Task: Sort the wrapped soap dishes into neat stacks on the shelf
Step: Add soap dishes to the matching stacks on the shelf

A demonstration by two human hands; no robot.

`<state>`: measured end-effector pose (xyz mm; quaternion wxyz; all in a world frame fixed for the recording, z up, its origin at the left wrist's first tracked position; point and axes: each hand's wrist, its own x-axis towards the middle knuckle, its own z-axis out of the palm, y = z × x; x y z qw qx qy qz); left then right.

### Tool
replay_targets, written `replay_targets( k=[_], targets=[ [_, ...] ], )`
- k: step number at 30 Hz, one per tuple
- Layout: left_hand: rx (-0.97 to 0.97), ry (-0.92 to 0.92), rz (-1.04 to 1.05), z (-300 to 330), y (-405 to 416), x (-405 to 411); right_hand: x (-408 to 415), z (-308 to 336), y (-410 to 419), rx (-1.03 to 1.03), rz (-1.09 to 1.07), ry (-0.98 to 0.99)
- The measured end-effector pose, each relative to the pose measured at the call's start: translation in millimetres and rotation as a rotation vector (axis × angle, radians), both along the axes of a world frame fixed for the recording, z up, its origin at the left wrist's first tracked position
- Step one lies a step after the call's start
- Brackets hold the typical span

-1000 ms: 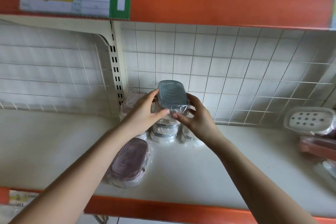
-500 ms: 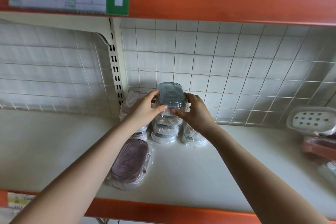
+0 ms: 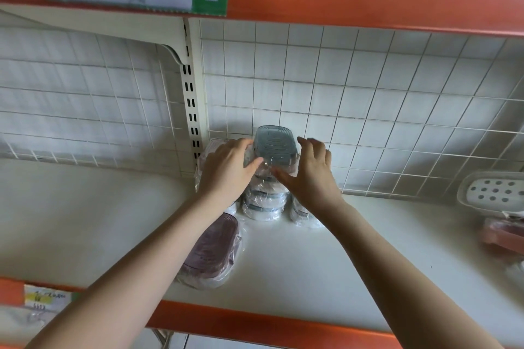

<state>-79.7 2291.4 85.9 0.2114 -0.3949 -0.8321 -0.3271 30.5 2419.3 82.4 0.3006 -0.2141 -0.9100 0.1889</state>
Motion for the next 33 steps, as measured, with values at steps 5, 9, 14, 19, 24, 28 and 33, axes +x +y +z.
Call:
replay_targets(
  k=[5, 9, 14, 19, 24, 28, 33],
  targets=[
    [0.269, 0.087, -0.019, -9, -32, 11, 19, -11, -52, 0.194, 0.186, 0.197],
    [0.291, -0.017, 0.106, -27, -62, 21, 21, -53, -82, 0.015, 0.303, 0.064],
    [0.156, -0.168, 0.222, -62, -91, 31, 22, -91, -101, -0.123, 0.338, -0.034],
    [0.052, -0.294, 0.262, -95, -108, 32, 18, -113, -113, -0.186, 0.354, -0.054],
    [0.063, -0.395, 0.22, -112, -115, 35, 20, -120, -111, -0.345, 0.405, -0.025],
    [0.146, -0.399, 0.153, -116, -123, 39, 20, -122, -111, -0.326, 0.422, -0.063],
    [0.158, -0.369, 0.136, -119, -126, 40, 22, -120, -109, -0.282, 0.424, -0.065]
  ],
)
